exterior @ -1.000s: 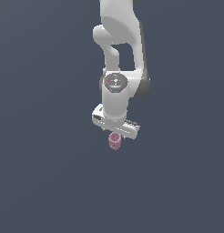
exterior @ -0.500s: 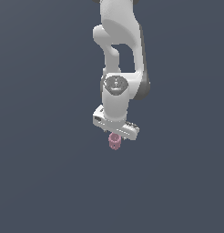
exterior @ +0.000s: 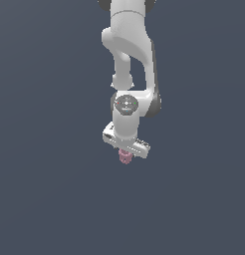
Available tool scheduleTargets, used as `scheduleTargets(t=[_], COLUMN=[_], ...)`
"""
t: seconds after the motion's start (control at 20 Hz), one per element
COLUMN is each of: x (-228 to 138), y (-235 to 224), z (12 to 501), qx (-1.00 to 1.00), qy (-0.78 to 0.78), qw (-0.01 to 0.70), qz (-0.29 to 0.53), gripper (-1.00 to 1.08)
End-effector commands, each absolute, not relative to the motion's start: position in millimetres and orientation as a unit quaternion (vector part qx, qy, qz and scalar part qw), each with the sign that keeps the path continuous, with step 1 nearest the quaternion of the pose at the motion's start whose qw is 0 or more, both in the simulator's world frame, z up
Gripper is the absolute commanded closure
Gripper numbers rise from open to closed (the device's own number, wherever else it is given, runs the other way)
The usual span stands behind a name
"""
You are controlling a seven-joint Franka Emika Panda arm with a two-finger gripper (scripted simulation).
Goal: Pick up the object and move it to a goal position.
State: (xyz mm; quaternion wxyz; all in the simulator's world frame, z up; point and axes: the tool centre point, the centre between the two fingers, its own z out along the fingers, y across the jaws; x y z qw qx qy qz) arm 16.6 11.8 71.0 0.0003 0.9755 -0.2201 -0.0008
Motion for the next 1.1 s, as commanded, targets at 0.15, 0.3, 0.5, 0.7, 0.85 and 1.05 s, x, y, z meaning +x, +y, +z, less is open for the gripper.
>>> scheduleTargets(t=[0.15, 0.3, 0.5, 0.7, 0.85, 1.05], x=[18, 18, 18, 18, 15, 7], y=[12, 12, 12, 11, 8, -1], z=[68, 68, 68, 69, 72, 81], qx=[0.975, 0.975, 0.975, 0.975, 0.975, 0.975], qy=[-0.22, -0.22, -0.22, -0.22, -0.22, -0.22], qw=[0.0, 0.0, 0.0, 0.0, 0.0, 0.0], qz=[0.0, 0.0, 0.0, 0.0, 0.0, 0.0], gripper=[1.08, 1.08, 1.08, 1.08, 1.08, 1.08])
